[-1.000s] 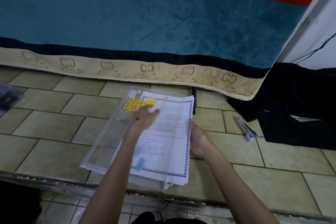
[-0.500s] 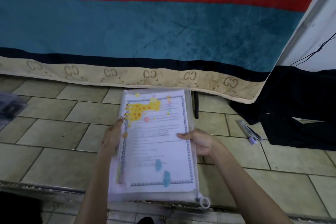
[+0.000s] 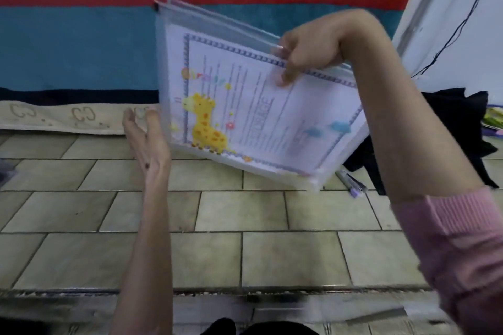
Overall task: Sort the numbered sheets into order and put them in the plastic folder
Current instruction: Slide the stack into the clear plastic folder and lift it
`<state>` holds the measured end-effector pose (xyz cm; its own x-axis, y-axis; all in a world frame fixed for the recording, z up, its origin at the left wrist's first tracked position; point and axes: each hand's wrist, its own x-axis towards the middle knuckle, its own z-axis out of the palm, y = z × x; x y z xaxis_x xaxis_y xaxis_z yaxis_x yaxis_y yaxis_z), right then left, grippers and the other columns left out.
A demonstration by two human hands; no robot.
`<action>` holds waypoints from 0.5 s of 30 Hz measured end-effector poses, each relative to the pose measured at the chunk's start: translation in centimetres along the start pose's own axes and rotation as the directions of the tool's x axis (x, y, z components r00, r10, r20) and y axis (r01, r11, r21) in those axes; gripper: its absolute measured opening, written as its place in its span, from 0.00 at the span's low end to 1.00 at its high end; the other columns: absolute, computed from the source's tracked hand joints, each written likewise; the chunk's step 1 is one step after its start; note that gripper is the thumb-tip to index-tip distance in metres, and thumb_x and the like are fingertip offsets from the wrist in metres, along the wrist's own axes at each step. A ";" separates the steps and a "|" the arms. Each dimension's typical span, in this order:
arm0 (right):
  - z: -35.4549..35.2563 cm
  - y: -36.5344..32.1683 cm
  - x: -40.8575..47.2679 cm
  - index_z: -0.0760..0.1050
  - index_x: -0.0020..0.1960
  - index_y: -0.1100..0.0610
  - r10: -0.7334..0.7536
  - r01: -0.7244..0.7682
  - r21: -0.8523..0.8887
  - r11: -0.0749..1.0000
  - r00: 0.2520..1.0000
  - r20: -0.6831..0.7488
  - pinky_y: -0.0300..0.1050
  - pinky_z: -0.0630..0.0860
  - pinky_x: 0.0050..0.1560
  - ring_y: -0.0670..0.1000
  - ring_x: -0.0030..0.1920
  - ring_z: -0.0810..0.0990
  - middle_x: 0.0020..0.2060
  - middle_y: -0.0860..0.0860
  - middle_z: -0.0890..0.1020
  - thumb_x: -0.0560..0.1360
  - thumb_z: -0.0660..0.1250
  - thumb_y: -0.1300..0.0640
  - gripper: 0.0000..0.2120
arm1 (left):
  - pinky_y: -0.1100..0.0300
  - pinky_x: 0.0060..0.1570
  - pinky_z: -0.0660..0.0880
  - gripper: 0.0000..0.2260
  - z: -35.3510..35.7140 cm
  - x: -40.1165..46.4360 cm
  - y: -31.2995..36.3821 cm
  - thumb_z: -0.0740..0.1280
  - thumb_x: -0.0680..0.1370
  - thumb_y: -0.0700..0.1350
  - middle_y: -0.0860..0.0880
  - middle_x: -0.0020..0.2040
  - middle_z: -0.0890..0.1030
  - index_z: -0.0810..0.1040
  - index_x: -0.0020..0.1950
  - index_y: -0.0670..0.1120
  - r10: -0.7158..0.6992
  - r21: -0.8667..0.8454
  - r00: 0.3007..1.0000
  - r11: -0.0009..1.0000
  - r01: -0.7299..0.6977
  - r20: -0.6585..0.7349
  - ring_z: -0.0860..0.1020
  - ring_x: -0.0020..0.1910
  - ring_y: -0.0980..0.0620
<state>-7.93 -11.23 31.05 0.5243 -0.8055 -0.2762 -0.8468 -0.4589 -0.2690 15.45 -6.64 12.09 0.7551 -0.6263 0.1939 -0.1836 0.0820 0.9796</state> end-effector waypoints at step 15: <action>7.9 2.5 1.5 0.81 0.53 0.53 -0.056 0.099 0.186 0.978 0.974 -0.220 0.40 0.76 0.51 0.46 0.47 0.81 0.43 0.48 0.83 0.71 0.72 0.60 0.11 | 0.64 0.35 0.74 0.15 1.1 -1.5 -2.6 0.71 0.70 0.53 0.58 0.34 0.79 0.67 0.31 0.52 0.065 -0.178 0.955 0.984 -0.013 0.289 0.77 0.37 0.59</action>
<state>-8.53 -10.59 22.70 0.5387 -0.8410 -0.0511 -0.7594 -0.4584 -0.4617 14.12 -6.76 9.15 0.5271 -0.8170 0.2336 -0.0783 0.2270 0.9707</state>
